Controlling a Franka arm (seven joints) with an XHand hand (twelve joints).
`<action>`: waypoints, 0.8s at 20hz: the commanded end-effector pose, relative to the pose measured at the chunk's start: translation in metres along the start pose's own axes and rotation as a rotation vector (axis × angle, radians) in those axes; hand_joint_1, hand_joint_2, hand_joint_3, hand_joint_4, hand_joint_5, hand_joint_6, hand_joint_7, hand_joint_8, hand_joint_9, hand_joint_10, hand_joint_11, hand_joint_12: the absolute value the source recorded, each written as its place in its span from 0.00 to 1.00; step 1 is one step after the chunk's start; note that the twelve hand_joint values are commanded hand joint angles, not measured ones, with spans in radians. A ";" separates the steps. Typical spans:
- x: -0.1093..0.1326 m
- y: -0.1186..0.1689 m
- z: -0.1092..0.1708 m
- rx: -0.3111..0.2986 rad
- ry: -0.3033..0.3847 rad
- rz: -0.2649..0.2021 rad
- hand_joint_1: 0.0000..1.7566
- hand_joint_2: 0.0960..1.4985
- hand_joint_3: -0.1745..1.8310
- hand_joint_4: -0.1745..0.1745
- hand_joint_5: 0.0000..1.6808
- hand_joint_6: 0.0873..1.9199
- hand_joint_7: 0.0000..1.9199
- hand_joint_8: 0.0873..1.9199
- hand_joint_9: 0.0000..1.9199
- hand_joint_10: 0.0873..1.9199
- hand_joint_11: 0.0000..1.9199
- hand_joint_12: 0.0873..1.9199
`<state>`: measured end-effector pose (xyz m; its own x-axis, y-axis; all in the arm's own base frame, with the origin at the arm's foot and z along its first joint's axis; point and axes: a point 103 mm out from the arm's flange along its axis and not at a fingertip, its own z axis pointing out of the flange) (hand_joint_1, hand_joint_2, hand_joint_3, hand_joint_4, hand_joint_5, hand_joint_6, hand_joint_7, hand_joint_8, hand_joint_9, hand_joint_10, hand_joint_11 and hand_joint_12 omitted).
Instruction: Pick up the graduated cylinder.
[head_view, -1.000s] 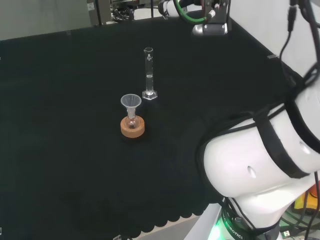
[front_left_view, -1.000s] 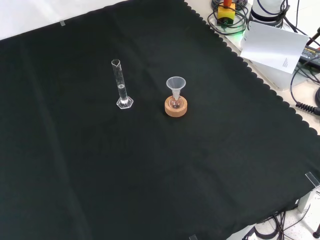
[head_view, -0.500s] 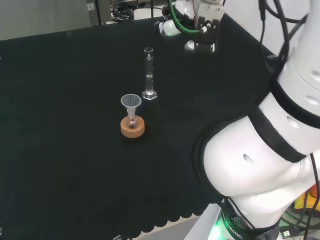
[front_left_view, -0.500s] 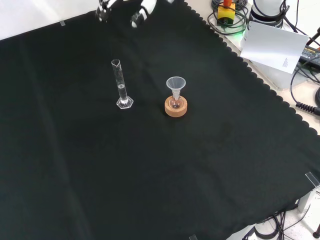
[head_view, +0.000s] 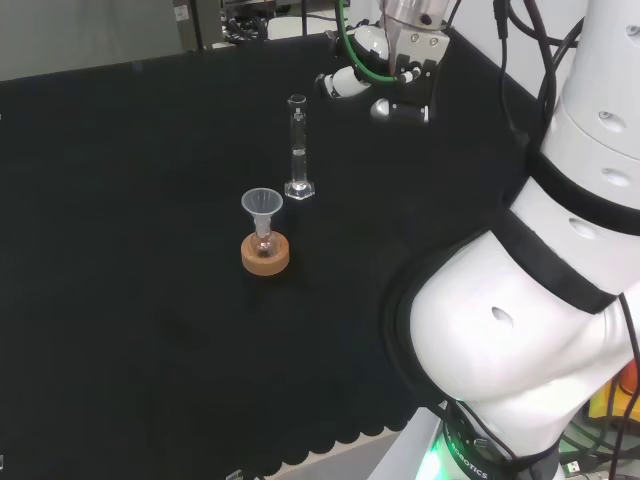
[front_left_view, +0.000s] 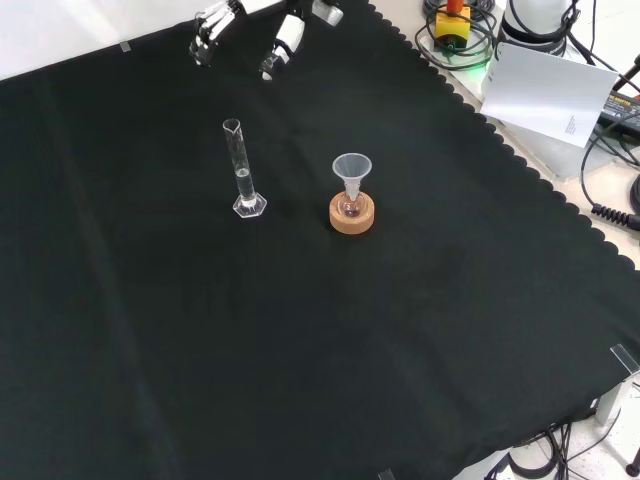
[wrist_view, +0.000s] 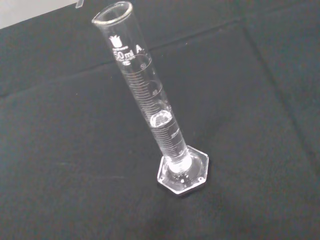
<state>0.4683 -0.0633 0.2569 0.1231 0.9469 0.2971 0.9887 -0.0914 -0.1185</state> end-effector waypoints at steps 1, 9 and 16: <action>-0.005 0.024 0.065 0.021 0.201 -0.134 0.43 0.54 0.21 0.34 0.20 0.00 0.04 0.28 0.13 0.31 0.01 0.71; -0.009 0.028 0.086 0.024 0.271 -0.138 0.45 0.48 0.29 0.34 0.23 0.00 0.10 0.31 0.17 0.31 0.01 0.71; -0.014 0.029 0.097 0.041 0.290 -0.123 0.47 0.45 0.32 0.35 0.26 0.00 0.13 0.31 0.19 0.30 0.02 0.71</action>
<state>0.4865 -0.0890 0.3127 0.0079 0.9137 0.4063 0.9960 -0.0434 0.0782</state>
